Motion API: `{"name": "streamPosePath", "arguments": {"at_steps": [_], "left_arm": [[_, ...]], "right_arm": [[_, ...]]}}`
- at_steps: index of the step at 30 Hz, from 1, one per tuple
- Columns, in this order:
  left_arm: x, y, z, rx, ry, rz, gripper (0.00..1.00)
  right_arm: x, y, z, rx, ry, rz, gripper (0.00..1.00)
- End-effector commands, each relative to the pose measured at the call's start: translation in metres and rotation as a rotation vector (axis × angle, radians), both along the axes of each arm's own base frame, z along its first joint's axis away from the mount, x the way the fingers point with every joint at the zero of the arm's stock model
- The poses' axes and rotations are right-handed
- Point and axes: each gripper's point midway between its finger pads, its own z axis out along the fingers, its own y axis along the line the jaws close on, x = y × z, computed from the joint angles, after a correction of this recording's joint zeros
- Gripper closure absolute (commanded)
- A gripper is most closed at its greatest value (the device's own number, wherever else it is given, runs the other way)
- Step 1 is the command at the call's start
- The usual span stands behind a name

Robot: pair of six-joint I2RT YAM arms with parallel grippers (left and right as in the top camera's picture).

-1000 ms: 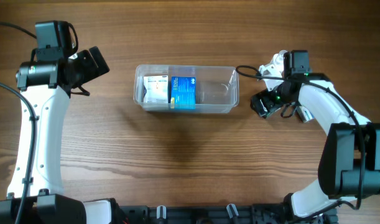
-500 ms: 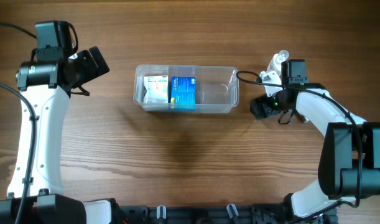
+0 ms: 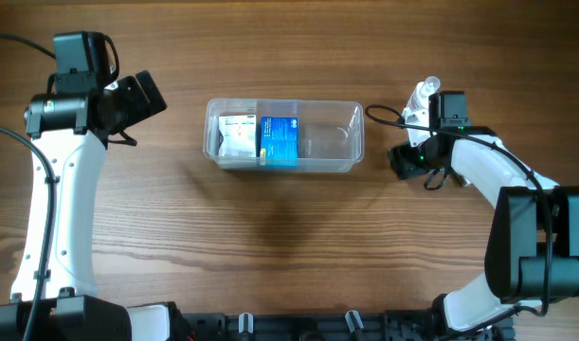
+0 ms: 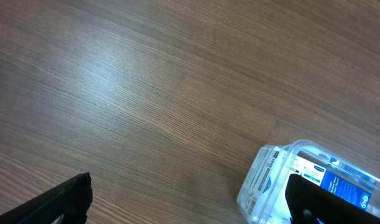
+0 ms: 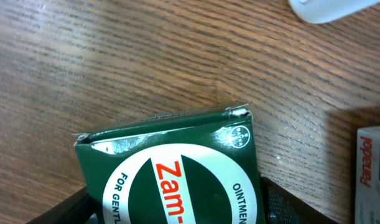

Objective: Pack container
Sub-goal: 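Lift the Zam-Buk tin and carry it left toward the container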

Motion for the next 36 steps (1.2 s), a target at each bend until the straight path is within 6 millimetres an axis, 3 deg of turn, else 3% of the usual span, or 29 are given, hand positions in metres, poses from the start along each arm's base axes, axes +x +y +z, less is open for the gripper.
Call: {"name": "streamPosePath", "arguments": {"at_steps": [1, 7, 18, 28, 30, 33, 36], "left_arm": [[0.0, 0.0, 0.004, 0.004, -0.011, -0.017, 0.0], [0.0, 0.0, 0.004, 0.004, -0.011, -0.017, 0.0], [0.0, 0.0, 0.004, 0.004, -0.011, -0.017, 0.0], [0.0, 0.0, 0.004, 0.004, -0.011, -0.017, 0.0], [0.0, 0.0, 0.004, 0.004, -0.011, -0.017, 0.0], [0.0, 0.0, 0.004, 0.004, -0.011, -0.017, 0.0], [0.0, 0.0, 0.004, 0.004, -0.011, -0.017, 0.0]], "right_arm": [[-0.012, 0.0, -0.007, 0.033, 0.058, -0.131, 0.27], [-0.014, 0.013, -0.006, 0.125, 0.082, -0.206, 0.2], [-0.015, 0.012, -0.006, 0.137, 0.094, -0.28, 0.18], [-0.004, -0.006, -0.005, -0.02, 0.017, -0.051, 0.18], [-0.003, -0.006, -0.005, -0.034, 0.01, 0.006, 0.22], [-0.002, -0.001, -0.004, -0.008, 0.005, 0.014, 0.36], [-0.002, 0.001, -0.004, 0.008, 0.006, 0.008, 0.38]]}}
